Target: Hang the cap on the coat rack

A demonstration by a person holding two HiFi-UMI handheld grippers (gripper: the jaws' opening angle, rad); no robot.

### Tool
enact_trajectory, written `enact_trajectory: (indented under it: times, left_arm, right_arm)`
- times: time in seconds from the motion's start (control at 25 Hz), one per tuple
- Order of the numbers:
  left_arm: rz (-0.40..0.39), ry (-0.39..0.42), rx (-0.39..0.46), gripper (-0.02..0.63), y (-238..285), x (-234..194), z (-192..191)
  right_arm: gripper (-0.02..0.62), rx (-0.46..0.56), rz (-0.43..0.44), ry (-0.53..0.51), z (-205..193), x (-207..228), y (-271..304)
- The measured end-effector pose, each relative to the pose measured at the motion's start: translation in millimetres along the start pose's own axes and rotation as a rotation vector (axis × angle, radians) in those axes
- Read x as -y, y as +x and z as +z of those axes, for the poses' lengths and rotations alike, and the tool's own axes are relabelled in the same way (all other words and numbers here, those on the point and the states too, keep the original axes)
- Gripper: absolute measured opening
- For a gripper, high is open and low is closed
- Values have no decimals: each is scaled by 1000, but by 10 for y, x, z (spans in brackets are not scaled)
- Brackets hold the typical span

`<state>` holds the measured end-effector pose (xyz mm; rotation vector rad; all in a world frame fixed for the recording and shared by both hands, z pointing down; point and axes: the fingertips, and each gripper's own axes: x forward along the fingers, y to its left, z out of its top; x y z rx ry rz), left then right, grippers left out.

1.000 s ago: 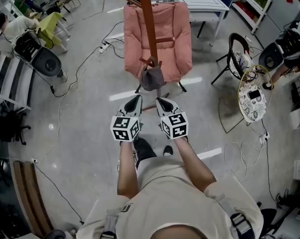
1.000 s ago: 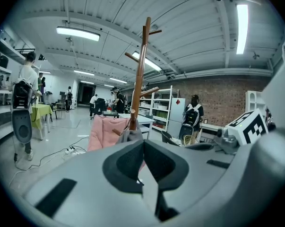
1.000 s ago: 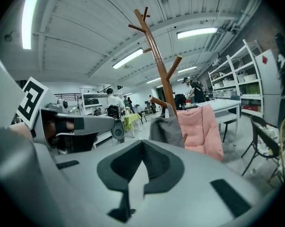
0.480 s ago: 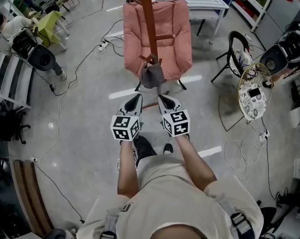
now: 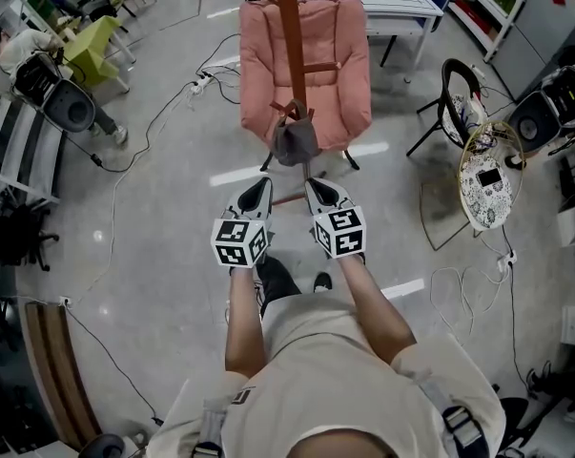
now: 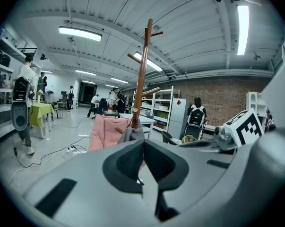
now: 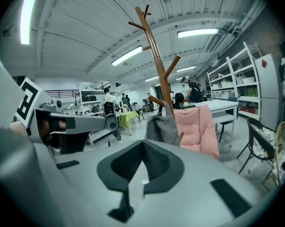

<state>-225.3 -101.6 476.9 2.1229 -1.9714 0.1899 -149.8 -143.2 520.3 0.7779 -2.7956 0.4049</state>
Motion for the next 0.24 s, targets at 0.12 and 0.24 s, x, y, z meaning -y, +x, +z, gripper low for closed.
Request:
enact_trajectory:
  times: [0.12,0.24]
  left_arm:
    - [-1,-1,1,8,6,-4,5]
    - [-3,0,2,8,16,-3,11]
  right_arm:
    - [4,2,0,-1,9,-4,7]
    - [3,5,-1,-4,26,-2,12]
